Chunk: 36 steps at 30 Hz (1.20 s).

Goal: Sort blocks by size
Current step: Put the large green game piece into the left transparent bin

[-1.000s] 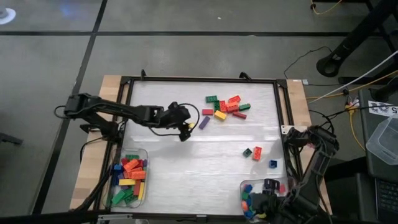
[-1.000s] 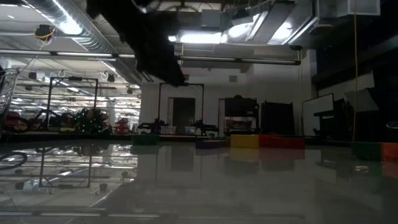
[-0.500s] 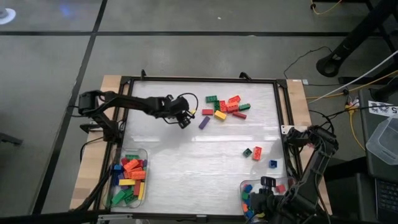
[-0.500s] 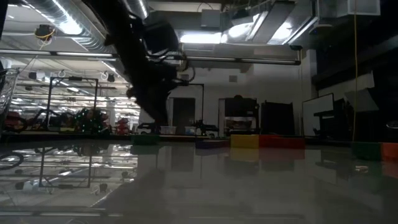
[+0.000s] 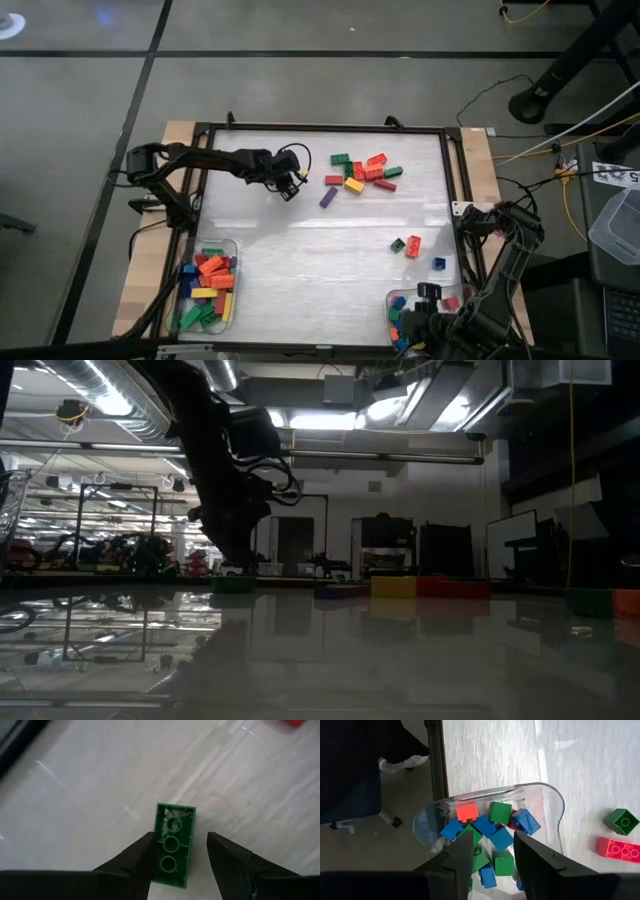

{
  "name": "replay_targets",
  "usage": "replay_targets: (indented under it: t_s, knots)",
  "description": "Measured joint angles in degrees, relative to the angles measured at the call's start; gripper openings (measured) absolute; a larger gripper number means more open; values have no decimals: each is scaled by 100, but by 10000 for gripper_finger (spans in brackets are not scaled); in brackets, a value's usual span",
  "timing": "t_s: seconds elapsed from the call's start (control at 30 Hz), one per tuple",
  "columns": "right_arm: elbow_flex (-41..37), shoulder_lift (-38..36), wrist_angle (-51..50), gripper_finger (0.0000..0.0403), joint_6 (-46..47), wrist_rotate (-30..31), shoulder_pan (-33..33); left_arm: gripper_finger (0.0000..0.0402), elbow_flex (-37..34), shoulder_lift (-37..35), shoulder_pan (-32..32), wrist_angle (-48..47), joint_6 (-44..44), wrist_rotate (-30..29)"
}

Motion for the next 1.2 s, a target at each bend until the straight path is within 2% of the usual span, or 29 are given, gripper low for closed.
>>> replay_targets:
  t_s: [0.13, 0.53, 0.63, 0.77, 0.87, 1.07, 1.2]
  knots:
    - [0, 0, 1, 140, 0, 2, 0, 168, 0, 159, 84, 9, -55, 309]
    - [0, 2, -5, 140, -122, 144, 0, 166, 9, 688, 118, 40, 400, 266]
    - [-2, 4, -2, 140, -297, 235, 0, 142, 8, 697, 135, 44, 520, 293]
    - [-2, 4, -2, 140, -613, 452, -7, 80, 7, 690, 135, 42, 521, 319]
    - [-2, 4, -6, 140, -853, 766, -7, 74, 38, 690, 139, 14, 512, 396]
    - [-2, 4, -12, 140, -1387, 1582, -71, 74, 441, 435, 86, -385, 497, 1186]
    - [-2, 7, -21, 140, -1984, 1645, -293, 74, 879, -18, -106, -1049, 372, 1836]
